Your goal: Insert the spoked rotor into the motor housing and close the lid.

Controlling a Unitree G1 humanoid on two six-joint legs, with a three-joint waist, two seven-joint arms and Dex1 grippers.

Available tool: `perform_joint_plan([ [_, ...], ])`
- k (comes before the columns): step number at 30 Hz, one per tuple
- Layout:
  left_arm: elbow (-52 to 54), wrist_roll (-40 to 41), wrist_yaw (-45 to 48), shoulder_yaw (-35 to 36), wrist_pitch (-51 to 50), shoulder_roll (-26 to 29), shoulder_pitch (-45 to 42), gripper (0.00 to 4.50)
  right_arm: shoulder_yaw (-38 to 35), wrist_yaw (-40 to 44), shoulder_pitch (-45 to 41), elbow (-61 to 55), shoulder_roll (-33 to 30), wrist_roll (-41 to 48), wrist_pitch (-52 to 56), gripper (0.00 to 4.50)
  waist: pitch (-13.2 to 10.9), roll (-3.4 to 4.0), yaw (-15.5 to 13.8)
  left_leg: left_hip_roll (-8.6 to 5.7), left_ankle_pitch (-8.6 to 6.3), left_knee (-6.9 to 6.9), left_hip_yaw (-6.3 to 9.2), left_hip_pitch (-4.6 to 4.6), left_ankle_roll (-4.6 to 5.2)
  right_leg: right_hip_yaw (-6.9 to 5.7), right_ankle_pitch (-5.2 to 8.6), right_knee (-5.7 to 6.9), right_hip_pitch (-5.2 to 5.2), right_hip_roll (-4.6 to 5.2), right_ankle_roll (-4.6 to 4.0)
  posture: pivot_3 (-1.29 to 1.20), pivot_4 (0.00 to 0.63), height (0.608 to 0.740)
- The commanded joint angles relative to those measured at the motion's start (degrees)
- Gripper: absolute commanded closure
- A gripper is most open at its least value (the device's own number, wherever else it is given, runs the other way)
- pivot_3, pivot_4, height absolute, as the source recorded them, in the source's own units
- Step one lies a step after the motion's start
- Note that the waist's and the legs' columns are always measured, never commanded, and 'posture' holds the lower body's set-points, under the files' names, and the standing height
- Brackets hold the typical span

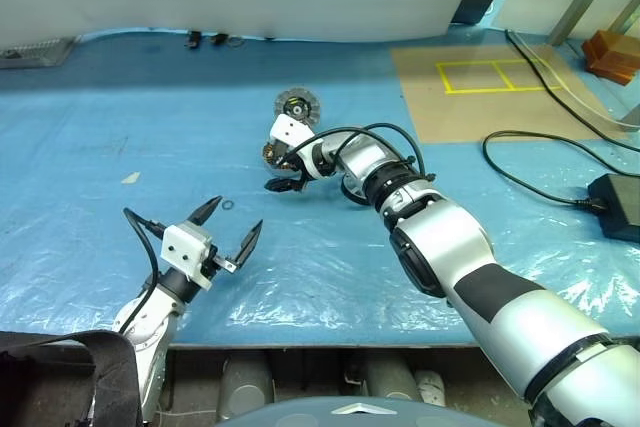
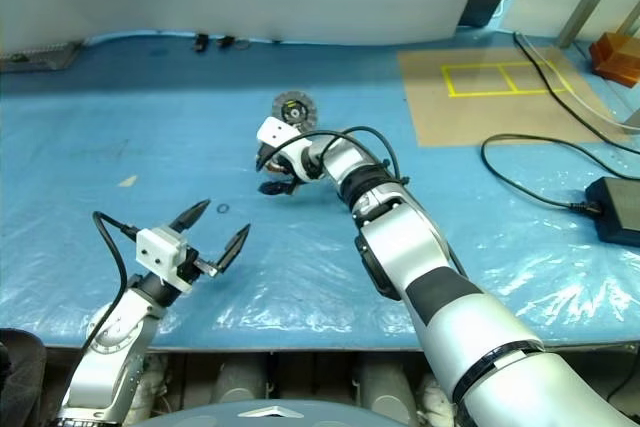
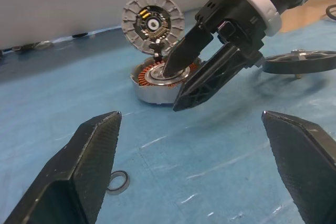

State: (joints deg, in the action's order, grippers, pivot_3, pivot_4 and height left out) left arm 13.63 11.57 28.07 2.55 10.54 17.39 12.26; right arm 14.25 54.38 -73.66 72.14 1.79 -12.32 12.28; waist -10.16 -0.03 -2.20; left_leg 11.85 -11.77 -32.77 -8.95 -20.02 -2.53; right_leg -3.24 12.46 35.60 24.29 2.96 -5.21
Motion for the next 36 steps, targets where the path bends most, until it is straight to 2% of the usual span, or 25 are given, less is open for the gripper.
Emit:
perform_joint_plan([
  [1, -0.1, 0.56, 0.52, 0.26, 0.33, 0.43, -0.7, 0.0, 1.87, 5.66, 0.8, -1.28, 0.71, -0.76, 2.01, 0.04, 0.0, 0.0, 0.06, 0.0, 0.0, 0.0, 0.0, 0.0, 0.0, 0.01, 0.0, 0.01, 0.0, 0.0, 0.0, 0.0, 0.15, 0.74],
  [3, -0.64, 0.67, 0.87, 0.28, 0.32, 0.52, -1.27, 0.0, 0.99, 3.7, 0.94, -2.03, 0.73, -0.19, 1.7, 0.04, 0.0, 0.01, 0.04, 0.01, 0.0, 0.0, 0.0, 0.01, 0.0, 0.01, 0.01, 0.03, 0.0, 0.0, -0.01, 0.0, 0.15, 0.74],
  [7, -1.69, 0.86, 1.58, 0.14, 0.33, 0.73, -2.71, 0.0, -0.18, -5.45, 0.7, -1.93, 0.2, -0.66, -2.56, 0.04, -0.01, 0.02, -0.14, 0.01, 0.0, -0.01, -0.02, 0.03, 0.0, 0.01, 0.01, 0.03, 0.05, 0.0, -0.02, 0.0, 0.15, 0.74],
  [10, -2.46, 1.01, 2.17, 0.46, 0.34, 0.97, -3.57, 0.0, -0.79, -7.64, 0.23, -1.07, -0.12, -0.24, -2.94, 0.04, -0.01, 0.02, -0.33, 0.0, 0.0, -0.04, -0.02, -0.02, 0.0, 0.01, 0.01, 0.03, 0.07, 0.01, -0.02, 0.0, 0.15, 0.74],
  [15, -3.27, 1.23, 2.53, 0.58, 0.61, 1.22, -4.38, 0.0, 1.12, -8.01, 1.0, -0.28, -0.87, -2.13, -3.15, 0.04, -0.01, 0.03, -0.27, -0.01, 0.0, -0.03, -0.02, -0.05, 0.0, 0.0, 0.01, 0.01, 0.08, 0.02, -0.02, 0.0, 0.15, 0.74],
  [21, -3.96, 1.13, 2.96, 0.29, 0.89, 1.01, -4.6, 0.0, 3.26, -3.29, 1.93, -0.19, -1.25, -3.61, -1.51, 0.04, -0.01, 0.02, -0.17, -0.01, 0.0, -0.04, -0.02, -0.02, 0.0, 0.0, 0.01, 0.05, 0.07, 0.02, -0.02, 0.0, 0.15, 0.74],
  [31, -4.68, 1.22, 3.27, 0.19, 0.99, 0.86, -4.97, 0.0, -0.17, -9.21, 0.49, -0.98, -0.94, -1.32, -5.79, 0.04, -0.02, 0.03, -0.2, 0.0, 0.0, -0.05, -0.02, -0.05, 0.0, 0.0, 0.01, 0.04, 0.1, 0.02, -0.02, 0.0, 0.15, 0.74],
  [36, -5.27, 0.82, 3.57, -0.01, 0.33, 1.43, -5.05, 0.0, -0.88, -7.58, -0.11, -1.3, -0.68, -0.8, -5.91, 0.04, -0.02, 0.03, -0.17, -0.01, 0.0, -0.04, -0.03, -0.07, 0.0, 0.0, 0.01, 0.04, 0.12, 0.02, -0.02, 0.0, 0.15, 0.74],
])
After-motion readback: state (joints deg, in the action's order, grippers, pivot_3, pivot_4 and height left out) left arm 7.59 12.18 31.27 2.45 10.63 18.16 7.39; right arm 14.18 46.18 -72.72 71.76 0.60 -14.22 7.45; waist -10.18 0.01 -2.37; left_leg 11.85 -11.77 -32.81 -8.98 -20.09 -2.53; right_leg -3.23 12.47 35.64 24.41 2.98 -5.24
